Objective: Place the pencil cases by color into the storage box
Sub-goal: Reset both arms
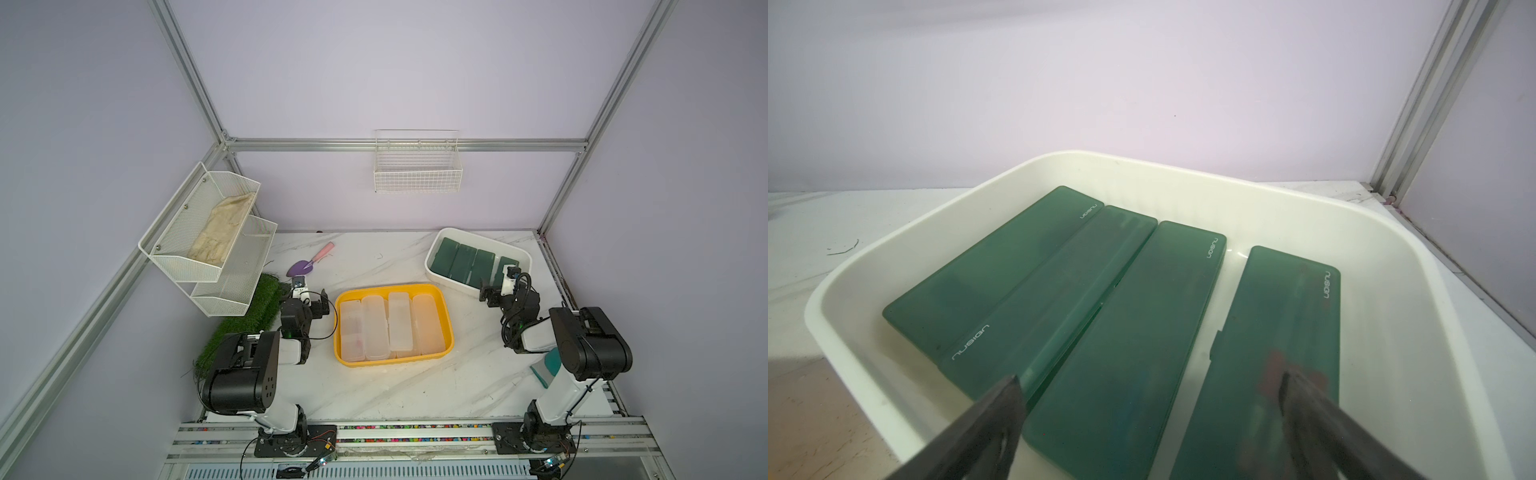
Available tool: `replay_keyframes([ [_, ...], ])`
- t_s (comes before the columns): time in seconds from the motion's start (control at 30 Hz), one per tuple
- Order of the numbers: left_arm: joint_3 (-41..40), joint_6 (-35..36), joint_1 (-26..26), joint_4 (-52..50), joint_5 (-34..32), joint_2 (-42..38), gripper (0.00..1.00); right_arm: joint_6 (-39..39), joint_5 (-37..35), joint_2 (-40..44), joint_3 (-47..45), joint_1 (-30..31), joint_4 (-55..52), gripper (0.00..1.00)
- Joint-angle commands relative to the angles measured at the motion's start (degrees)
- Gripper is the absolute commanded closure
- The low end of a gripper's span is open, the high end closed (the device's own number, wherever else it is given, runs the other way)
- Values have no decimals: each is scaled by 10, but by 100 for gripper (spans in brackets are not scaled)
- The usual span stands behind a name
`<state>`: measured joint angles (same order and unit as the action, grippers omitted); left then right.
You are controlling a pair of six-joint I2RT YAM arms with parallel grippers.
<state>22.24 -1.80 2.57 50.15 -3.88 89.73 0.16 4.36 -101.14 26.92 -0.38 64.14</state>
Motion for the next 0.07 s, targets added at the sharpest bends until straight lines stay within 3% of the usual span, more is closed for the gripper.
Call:
replay_keyframes([
  [0.0,-4,11,-2,30,-4,-1,0,7,-1,-6,-2,-1,-26,3],
  [0.03,-4,11,-2,30,-4,-1,0,7,-1,-6,-3,-1,-24,3],
])
